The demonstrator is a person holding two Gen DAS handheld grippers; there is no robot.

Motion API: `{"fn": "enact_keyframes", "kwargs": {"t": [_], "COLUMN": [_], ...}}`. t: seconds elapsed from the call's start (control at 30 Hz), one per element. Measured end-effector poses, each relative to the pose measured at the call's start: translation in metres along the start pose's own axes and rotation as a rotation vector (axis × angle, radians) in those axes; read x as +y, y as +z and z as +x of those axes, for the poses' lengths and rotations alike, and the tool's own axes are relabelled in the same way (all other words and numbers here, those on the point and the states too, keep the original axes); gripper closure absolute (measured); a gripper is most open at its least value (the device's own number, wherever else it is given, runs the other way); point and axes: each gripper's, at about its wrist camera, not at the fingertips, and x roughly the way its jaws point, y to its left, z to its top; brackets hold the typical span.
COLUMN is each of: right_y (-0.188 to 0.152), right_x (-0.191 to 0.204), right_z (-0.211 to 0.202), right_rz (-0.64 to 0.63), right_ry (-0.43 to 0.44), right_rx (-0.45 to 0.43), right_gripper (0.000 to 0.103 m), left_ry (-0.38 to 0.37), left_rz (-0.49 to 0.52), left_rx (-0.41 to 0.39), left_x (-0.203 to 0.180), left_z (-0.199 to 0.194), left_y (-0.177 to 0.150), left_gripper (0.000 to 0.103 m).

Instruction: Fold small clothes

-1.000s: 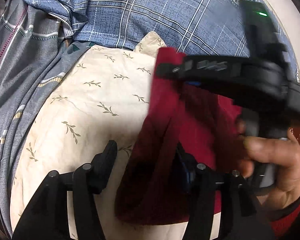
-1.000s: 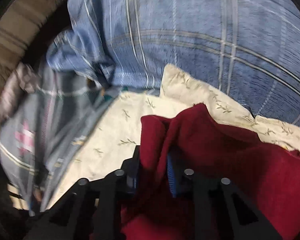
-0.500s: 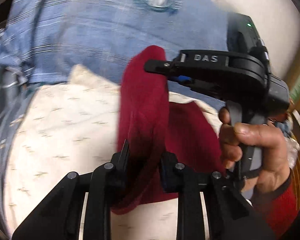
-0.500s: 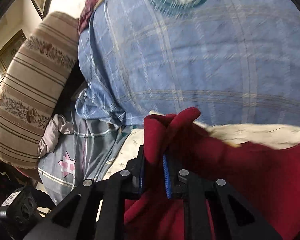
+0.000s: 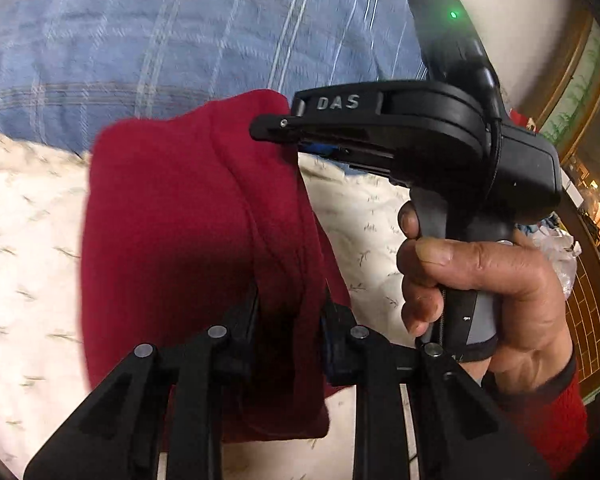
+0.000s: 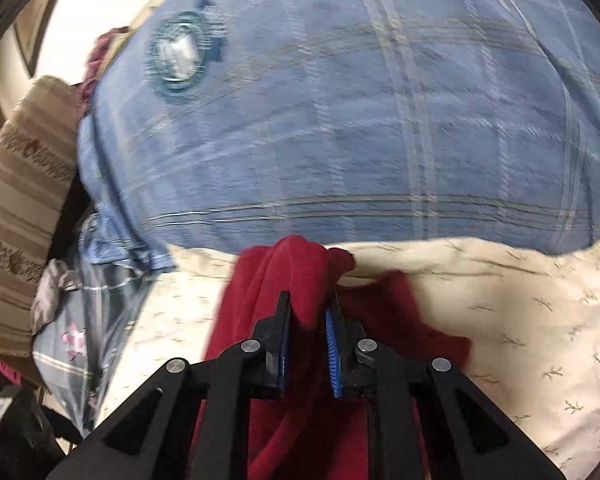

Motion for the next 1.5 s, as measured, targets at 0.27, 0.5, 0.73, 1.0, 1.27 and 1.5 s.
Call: {"fn": "enact_keyframes", "kwargs": {"t": [0.27,0.5,0.73,1.0,1.27,1.5], "right_y": [-0.024,-0.036,-0.087,-0.105,-0.071,-0.075], "right_x": [-0.046,-0.029,-0.005,-0.009,0.018,-0.006], "right_z": [0.044,-0.022,-0.003,-0.016,-0.038,0.025], "right_rz": [0.128,0.125,0.060,0.000,-0.031,-0.004], "right_ry": [-0.054,0.009,-0.054,-0.176,-0.141,-0.191], "right_rx": [0.079,0.027,0.145,0.100,-0.057,0.038], "right_gripper": [0.079,0.033,0.080,0.087,0.063,0.076], "left_ry": [-0.079,0.023,0.105,0.140,0.152,0.154], "left_rz": [0.046,0.162,0.055,0.033,0.025,0.026], "left_rx": [0.073,-0.017,-0.005,0.026,0.027,0.033], "left_x": [-0.004,0.020,0.067,0.079,0.086,0.087], "left_z": [0.009,-0.065,-0.069,-0.037,-0.028,-0.025], "left_y": [-0.010,-0.029,-0.045,-0.056,-0.054,-0.055], "left_gripper": [0.047,0.033,0.033,0.033,0.029,0.022]}}
